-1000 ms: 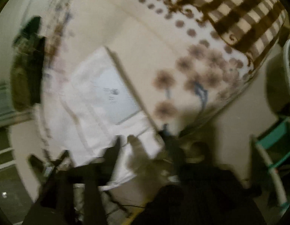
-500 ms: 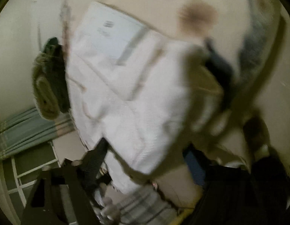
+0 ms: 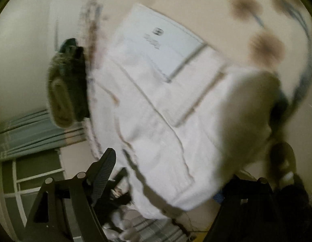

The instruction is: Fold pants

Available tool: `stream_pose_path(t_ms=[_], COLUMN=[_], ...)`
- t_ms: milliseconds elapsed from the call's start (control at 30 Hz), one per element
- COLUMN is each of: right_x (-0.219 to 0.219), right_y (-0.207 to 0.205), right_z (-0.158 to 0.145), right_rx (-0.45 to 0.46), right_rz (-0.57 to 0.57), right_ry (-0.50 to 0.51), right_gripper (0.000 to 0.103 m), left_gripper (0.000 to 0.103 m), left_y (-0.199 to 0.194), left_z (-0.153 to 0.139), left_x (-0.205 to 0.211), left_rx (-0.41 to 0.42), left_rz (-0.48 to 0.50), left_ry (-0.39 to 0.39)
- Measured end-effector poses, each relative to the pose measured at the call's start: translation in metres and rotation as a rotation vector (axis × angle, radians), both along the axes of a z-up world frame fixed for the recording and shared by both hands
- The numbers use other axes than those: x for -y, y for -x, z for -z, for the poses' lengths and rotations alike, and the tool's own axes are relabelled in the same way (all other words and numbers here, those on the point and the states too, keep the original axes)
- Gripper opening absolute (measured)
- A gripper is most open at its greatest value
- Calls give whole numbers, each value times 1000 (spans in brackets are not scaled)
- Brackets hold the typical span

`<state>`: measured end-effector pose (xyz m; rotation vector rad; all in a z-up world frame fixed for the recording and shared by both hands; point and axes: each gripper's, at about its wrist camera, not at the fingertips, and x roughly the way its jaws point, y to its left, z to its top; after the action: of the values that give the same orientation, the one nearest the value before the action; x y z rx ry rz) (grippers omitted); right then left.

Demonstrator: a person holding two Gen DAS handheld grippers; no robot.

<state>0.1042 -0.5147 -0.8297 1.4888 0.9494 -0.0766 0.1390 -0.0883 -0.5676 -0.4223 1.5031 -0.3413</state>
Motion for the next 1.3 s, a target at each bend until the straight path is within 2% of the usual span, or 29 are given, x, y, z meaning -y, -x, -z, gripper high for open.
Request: stream_pose_path(t_ms=[67, 133, 233, 267, 300, 333, 400, 467, 500, 800, 1033, 1200, 1300], right_x=[0, 3, 0, -2, -3, -5, -7, -8, -9, -5, -3, -3, -5], right_y=[-7, -9, -16, -18, -17, -17, -17, -14, -14, -16, -36, -78, -122], right_z=[8, 20, 14, 11, 10, 7, -1, -13, -19, -85, -166, -234, -277], right_rx=[-40, -28, -27, -26, -30, -32, -34, -26, -21, 33, 109, 182, 239], right_rz=[-30, -21, -40, -43, -45, -43, -41, -53, -61, -112, -145, -154, -148], right_ry=[36, -2, 13, 28, 37, 46, 67, 97, 111, 159, 191, 231, 262], right_gripper=[84, 86, 84, 81, 67, 54, 40, 34, 33, 29, 29, 29, 29], left_gripper=[83, 84, 83, 74, 58, 56, 35, 24, 22, 20, 20, 20, 20], left_y=[-1, -1, -2, -2, -1, -1, 2, 6, 8, 8, -7, -45, -89], left_z=[1, 1, 0, -1, -3, -5, -11, -20, -27, -95, -180, -240, -277], left_x=[1, 1, 4, 6, 9, 12, 14, 11, 10, 4, 4, 0, -6], left_rx=[2, 6, 30, 43, 58, 66, 100, 122, 137, 211, 269, 336, 393], left_rz=[3, 1, -12, -19, -22, -19, -13, -18, -16, -23, -30, -41, -54], left_ry=[-1, -3, 24, 49, 71, 61, 55, 74, 86, 97, 95, 104, 123])
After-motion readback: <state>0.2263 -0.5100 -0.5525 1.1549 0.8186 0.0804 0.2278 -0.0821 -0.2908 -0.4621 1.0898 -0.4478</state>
